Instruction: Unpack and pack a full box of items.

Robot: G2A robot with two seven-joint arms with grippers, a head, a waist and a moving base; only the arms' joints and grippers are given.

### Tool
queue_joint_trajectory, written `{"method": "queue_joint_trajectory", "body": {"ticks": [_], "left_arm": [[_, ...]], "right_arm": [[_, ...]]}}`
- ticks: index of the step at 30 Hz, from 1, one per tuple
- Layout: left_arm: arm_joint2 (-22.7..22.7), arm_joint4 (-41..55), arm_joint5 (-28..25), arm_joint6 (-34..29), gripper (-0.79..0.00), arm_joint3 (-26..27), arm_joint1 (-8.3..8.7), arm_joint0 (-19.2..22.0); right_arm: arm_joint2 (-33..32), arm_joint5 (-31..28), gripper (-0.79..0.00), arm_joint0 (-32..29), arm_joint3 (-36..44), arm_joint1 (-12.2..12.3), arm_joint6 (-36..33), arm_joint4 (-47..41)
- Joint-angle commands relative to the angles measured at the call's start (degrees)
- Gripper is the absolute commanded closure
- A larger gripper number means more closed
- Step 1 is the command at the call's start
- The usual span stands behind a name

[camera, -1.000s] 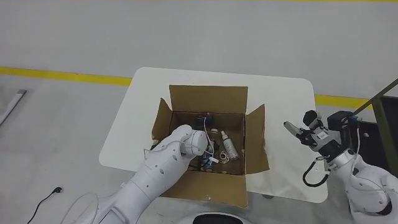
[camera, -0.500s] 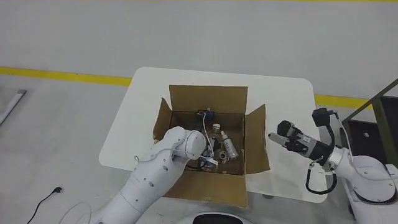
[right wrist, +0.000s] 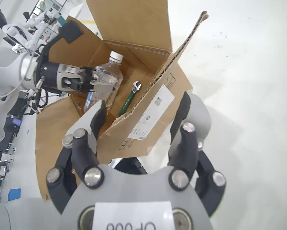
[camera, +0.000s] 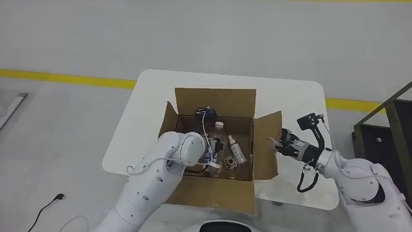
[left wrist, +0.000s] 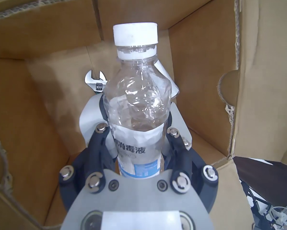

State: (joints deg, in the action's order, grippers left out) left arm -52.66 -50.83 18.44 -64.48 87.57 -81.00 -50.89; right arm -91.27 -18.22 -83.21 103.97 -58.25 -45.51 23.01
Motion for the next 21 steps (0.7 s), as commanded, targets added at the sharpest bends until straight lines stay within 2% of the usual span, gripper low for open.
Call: {"method": "queue_joint_trajectory", "body": {"ticks": [1,7,17,21], "left_arm": [[-1.16,0.47,-0.39,0.63,0.0,0.69,0.17,-0.33],[-3.58,2.54,-2.03,1.14,0.0,3.6,0.52,-1.02],[-5.18,3.66,-3.53,-0.08,0.0,8.5,0.96,-1.62],[-5.99,4.33,-3.78,-0.64,0.0,10.83,1.17,-2.08]], "right_arm": [[-0.09,0.58,0.0,0.08,-0.77,0.03,0.31,-0.37],[-0.45,0.08,0.0,0.28,-2.33,0.17,0.77,-0.86],[-0.45,0.08,0.0,0.28,-2.33,0.17,0.77,-0.86],[-1.58,1.74,0.0,0.06,-2.16,0.09,3.53,-3.5]]}}
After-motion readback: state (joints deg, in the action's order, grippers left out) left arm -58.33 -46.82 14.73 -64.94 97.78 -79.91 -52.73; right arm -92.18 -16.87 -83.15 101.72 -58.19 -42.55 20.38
